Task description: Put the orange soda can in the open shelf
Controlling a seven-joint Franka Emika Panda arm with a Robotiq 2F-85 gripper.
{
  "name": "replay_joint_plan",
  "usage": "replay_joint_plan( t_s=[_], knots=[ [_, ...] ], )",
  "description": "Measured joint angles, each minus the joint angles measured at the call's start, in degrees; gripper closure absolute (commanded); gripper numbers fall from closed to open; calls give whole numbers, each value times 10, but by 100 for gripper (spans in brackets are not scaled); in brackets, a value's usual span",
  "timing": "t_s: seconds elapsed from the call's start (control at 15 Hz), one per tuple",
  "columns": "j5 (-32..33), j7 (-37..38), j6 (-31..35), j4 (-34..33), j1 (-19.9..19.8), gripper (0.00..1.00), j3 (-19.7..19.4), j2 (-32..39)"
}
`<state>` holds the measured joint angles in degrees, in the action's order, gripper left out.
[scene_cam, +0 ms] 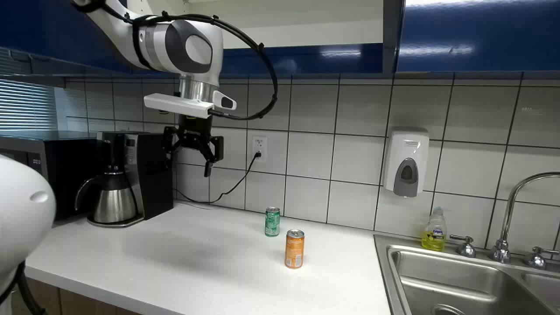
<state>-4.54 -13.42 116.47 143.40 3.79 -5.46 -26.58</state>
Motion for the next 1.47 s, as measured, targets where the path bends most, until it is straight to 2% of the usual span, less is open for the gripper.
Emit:
replay_joint_plan(
  t_s=[0.93, 1.47],
  knots=[
    [0, 0, 8, 1, -2, 0, -2, 9],
    [0, -3, 152, 9, -26, 0, -38, 135]
  ],
)
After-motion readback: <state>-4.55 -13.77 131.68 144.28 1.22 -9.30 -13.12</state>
